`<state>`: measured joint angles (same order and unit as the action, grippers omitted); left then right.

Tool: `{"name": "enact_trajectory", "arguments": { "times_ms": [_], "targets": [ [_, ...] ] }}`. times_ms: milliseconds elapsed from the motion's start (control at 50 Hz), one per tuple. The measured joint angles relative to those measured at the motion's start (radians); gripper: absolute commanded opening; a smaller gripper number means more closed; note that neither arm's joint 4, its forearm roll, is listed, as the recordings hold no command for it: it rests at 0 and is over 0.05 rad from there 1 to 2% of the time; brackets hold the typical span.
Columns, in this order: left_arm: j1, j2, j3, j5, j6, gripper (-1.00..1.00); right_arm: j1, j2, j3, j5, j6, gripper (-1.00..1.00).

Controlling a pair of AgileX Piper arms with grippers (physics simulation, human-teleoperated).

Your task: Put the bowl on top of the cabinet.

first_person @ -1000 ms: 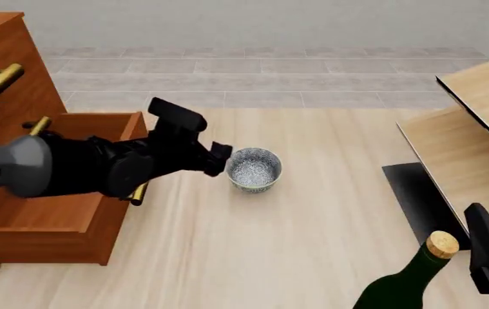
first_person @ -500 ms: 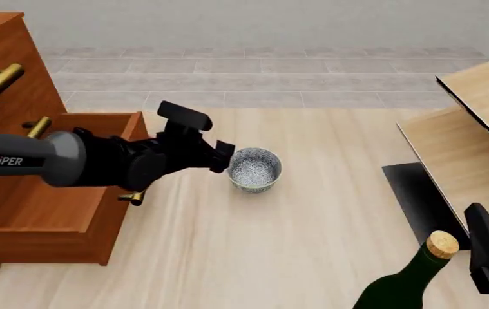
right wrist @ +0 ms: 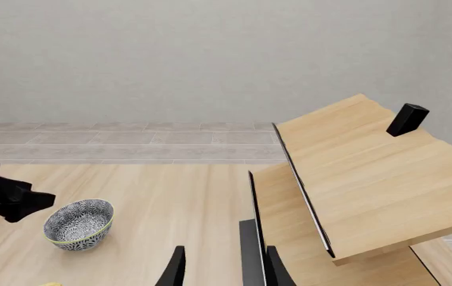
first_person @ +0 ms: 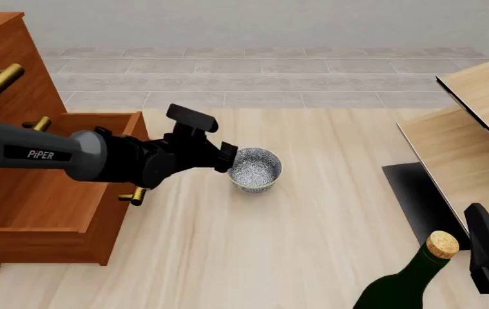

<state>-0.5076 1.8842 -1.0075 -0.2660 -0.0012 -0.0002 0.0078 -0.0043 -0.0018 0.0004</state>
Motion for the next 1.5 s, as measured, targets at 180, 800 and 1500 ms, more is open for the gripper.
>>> {"name": "enact_trajectory", "arguments": {
  "times_ms": [180, 800, 1500],
  "targets": [
    [0.0, 0.034, -0.027, 0.0, 0.011, 1.0, 0.0, 0.0, 0.0, 0.0, 0.0, 1.0],
    [-0.005, 0.111, -0.11, 0.02, 0.04, 1.0, 0.0, 0.0, 0.0, 0.0, 0.0, 1.0],
    [-0.019, 0.174, -0.155, 0.026, 0.07, 1.0, 0.0, 0.0, 0.0, 0.0, 0.0, 1.0]
  ]
}}
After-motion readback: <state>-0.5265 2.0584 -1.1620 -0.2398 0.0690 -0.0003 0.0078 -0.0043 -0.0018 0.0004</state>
